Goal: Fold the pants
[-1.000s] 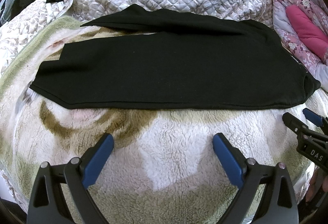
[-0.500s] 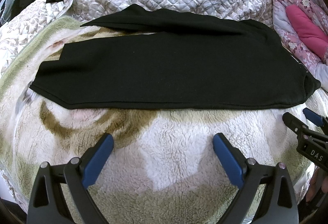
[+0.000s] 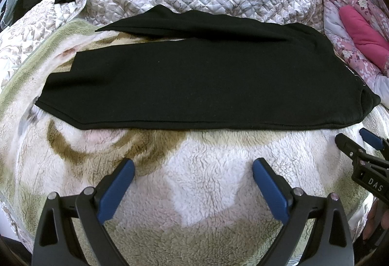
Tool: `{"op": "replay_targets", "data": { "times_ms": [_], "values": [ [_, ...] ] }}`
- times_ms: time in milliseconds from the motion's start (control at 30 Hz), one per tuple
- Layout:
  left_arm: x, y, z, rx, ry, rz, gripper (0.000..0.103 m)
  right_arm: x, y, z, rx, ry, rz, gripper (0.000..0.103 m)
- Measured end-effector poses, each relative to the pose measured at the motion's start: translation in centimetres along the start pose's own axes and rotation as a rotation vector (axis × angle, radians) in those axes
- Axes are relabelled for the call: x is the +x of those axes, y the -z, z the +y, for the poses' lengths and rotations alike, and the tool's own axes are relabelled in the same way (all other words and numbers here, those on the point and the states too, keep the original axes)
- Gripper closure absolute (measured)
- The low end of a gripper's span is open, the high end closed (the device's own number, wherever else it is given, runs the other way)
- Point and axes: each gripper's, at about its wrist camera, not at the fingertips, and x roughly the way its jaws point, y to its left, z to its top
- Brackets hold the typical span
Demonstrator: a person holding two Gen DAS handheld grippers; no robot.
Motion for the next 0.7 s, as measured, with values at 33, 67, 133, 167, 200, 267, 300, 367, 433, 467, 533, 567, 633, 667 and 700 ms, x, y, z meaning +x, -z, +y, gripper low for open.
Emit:
{"op": "replay_targets", "data": {
  "times_ms": [33,67,133,167,200,267,300,367,433,467,533,567,633,667,700],
  "values": [
    [0.0,0.0,0.0,0.0,0.0,0.0,0.004,0.0,0.0,0.0,0.0,0.0,0.0,0.019],
    [0.0,0.0,0.0,0.0,0.0,0.0,0.004,0.0,0.0,0.0,0.0,0.0,0.0,0.019],
    [0.0,0.0,0.0,0.0,0.0,-0.001,0.004,0.0,0.0,0.0,0.0,0.0,0.0,0.019],
    [0.0,0.0,0.0,0.0,-0.001,-0.002,0.004,0.0,0.0,0.0,-0.001,0.0,0.0,0.019],
    [0.0,0.0,0.0,0.0,-0.001,-0.001,0.004,0.0,0.1,0.0,-0.001,0.0,0.001,0.019],
    [0.0,0.0,0.1,0.001,0.0,-0.006,0.004,0.1,0.0,-0.1,0.0,-0.006,0.006,0.019],
    [0.0,-0.1,0.3,0.0,0.0,-0.009,0.004,0.2,0.1,-0.2,0.0,-0.012,0.012,0.019],
    [-0.1,-0.1,0.3,0.0,0.0,-0.015,0.004,0.0,-0.1,0.1,0.004,-0.028,0.023,0.019],
    [-0.2,0.1,0.2,0.001,0.001,-0.019,0.004,0.2,-0.4,-0.3,0.007,-0.037,0.024,0.019],
    [-0.2,0.2,0.2,0.005,0.002,-0.02,0.004,0.2,-0.3,-0.4,0.007,-0.04,0.022,0.019],
    [-0.3,0.3,0.5,0.004,0.017,-0.02,0.005,0.1,-0.2,-0.6,0.015,-0.049,0.016,0.02],
    [-0.7,0.2,0.5,-0.002,0.025,-0.021,0.007,0.0,0.0,-0.8,0.024,-0.058,0.01,0.021],
    [-0.9,0.1,0.9,-0.017,0.039,-0.027,0.01,-0.4,0.0,-1.3,0.048,-0.077,-0.005,0.024],
    [-1.1,0.1,0.9,-0.022,0.043,-0.032,0.014,-0.6,-0.1,-1.7,0.067,-0.092,-0.016,0.025],
    [-1.2,0.1,1.1,-0.029,0.047,-0.037,0.017,-0.8,-0.2,-2.1,0.082,-0.104,-0.024,0.025]
  ]
}}
